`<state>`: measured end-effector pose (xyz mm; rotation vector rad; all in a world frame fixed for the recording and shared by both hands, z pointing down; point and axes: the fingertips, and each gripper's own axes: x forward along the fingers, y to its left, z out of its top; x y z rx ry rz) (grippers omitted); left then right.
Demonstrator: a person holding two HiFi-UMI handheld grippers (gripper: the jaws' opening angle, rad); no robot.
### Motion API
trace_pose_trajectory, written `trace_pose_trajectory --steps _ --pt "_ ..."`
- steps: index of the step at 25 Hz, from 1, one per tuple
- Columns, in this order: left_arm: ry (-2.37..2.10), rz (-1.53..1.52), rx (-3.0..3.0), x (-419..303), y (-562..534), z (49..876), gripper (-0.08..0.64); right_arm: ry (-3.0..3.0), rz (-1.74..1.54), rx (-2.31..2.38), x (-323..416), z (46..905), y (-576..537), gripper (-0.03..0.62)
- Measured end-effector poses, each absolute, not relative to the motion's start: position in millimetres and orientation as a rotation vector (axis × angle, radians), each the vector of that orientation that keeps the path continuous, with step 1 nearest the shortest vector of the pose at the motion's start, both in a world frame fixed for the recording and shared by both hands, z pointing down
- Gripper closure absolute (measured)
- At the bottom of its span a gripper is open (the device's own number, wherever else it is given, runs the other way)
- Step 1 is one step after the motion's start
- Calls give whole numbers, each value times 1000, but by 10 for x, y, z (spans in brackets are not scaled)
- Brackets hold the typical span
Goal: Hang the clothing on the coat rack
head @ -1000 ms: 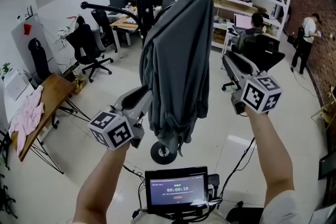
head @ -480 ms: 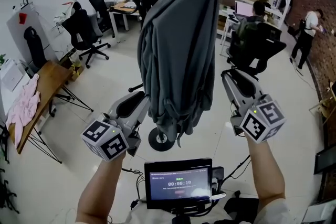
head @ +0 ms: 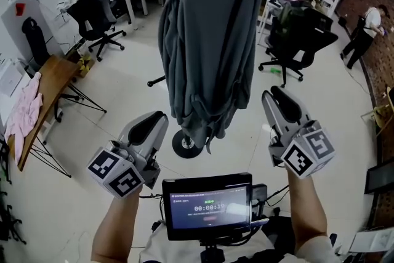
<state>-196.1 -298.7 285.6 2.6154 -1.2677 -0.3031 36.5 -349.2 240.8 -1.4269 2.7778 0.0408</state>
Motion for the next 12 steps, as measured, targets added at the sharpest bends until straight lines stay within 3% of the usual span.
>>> trace_pose_trajectory --steps 12 --pt "-1275 -276 2565 -2012 -2710 3103 531 2839 -136 -1349 145 2861 -3121 525"
